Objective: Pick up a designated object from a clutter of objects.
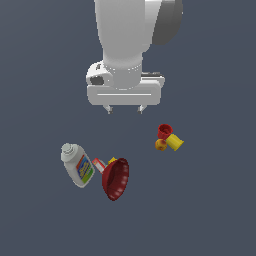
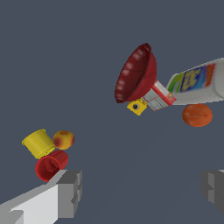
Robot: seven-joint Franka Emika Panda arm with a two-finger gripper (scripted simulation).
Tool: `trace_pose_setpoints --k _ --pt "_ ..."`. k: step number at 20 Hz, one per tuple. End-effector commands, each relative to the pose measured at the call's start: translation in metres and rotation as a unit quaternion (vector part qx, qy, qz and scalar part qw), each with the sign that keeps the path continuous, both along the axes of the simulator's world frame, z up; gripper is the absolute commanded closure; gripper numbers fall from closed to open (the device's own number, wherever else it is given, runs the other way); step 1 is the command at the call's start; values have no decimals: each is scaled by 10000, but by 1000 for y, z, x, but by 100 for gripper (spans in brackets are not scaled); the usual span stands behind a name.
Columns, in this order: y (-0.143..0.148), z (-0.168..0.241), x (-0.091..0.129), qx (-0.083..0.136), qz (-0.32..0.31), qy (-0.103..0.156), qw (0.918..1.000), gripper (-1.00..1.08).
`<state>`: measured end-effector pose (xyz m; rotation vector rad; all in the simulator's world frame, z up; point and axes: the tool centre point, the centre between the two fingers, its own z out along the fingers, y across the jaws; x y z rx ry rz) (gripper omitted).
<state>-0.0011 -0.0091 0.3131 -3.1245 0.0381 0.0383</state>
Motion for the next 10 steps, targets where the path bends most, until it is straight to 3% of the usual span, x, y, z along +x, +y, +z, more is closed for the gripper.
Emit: trace_pose_setpoints --k 1,10 --pt "0 0 0 0 0 0 10000 -92" --pt "20 3 0 -63 416 -53 9991 -92"
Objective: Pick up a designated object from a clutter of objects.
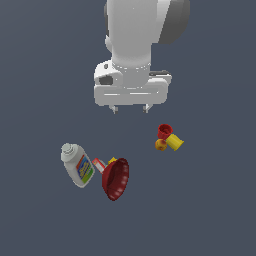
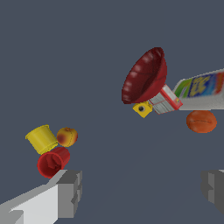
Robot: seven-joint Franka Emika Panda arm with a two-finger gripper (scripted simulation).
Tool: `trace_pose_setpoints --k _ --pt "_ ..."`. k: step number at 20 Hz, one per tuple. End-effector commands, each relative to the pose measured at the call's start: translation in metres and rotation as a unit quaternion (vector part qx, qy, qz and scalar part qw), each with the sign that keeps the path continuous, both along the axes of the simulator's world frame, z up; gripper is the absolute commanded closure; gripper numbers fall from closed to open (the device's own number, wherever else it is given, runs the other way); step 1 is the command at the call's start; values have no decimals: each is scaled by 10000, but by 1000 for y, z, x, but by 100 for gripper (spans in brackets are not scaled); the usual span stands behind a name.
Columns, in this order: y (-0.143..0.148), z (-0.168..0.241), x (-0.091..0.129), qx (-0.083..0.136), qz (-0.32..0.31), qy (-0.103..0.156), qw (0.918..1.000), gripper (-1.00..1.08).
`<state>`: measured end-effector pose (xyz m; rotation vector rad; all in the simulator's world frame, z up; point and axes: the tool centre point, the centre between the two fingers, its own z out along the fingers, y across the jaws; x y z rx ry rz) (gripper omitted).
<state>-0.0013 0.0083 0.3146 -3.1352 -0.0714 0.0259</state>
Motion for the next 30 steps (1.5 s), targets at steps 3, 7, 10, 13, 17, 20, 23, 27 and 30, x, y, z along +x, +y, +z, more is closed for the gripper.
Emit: trace_pose_setpoints --k 3,7,10,13,17,20,23,27,30 --pt "2 3 -1 -9 66 -14 10000 -92" --pt "6 -2 1 -20 116 -12 9999 -92" --pt "16 -12 2 -44 252 -14 9997 -92" --pt "30 -26 4 -75 448 -17 9990 -92" --pt "56 -53 6 -120 818 -24 9966 -92" --pt "82 -79 4 -148 1183 -33 9929 -92" --pt "114 -109 -1 -161 1624 -44 9866 -92" --pt "156 -149 -14 -141 2208 -60 9752 -92" --pt "181 -172 -26 -107 2561 -70 9666 -92"
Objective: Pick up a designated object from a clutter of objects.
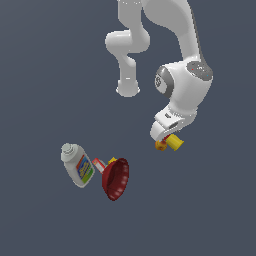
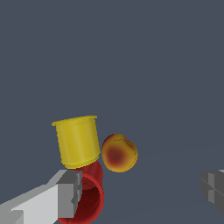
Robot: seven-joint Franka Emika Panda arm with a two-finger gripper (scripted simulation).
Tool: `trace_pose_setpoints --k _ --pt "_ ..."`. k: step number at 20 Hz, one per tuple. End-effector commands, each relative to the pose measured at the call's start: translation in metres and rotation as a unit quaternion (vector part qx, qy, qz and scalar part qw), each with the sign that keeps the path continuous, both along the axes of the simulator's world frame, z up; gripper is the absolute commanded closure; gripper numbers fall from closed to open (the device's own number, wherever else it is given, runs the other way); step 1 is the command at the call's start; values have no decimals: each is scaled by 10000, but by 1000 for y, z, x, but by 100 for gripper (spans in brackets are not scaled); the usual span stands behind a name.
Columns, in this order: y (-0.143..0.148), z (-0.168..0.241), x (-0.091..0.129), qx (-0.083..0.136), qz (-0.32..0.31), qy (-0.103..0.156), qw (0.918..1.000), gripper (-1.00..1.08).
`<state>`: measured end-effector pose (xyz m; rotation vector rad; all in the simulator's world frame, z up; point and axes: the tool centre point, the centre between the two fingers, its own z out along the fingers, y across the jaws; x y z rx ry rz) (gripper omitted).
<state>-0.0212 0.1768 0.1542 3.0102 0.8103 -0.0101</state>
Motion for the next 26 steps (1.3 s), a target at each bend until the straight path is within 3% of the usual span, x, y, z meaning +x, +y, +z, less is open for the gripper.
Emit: trace_pose_setpoints --k 1,10,18,26 --pt "20 -18 -10 32 291 -4 9996 -92" --pt "59 -53 -34 118 854 10 9963 -92" --pt "60 -59 -35 120 875 16 9961 -92" --pt "60 -95 -36 125 889 14 9960 -92"
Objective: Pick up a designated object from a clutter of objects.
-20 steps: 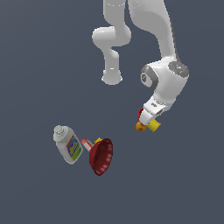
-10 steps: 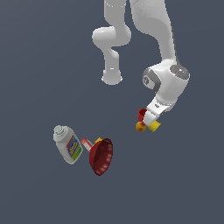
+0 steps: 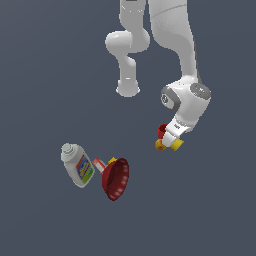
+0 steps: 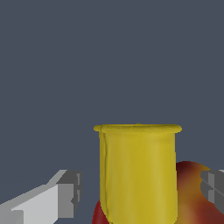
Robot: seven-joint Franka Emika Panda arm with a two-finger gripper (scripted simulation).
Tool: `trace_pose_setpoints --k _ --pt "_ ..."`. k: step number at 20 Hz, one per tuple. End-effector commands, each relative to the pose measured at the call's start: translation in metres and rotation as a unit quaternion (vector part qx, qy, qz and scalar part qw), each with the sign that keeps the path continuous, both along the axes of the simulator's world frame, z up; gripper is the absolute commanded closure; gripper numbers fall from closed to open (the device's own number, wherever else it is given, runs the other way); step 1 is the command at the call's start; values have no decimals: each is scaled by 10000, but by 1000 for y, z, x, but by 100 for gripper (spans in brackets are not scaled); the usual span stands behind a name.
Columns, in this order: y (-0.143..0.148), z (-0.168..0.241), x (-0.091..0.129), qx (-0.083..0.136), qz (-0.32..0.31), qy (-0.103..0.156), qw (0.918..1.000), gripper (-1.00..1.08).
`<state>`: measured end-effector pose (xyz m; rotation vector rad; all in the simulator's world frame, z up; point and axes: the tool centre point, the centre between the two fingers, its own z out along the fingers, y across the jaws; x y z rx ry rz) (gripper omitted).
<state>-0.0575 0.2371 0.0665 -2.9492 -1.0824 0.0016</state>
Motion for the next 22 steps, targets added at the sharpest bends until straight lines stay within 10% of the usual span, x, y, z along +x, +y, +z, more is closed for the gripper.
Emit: trace_pose_setpoints --k 1,6,7,22 --pt "0 -10 0 2 6 -3 10000 -92" --pt "0 -18 0 2 6 -3 10000 -92" --pt "0 -18 0 2 6 -3 10000 108" --pt "1 -5 5 19 11 -53 10000 108"
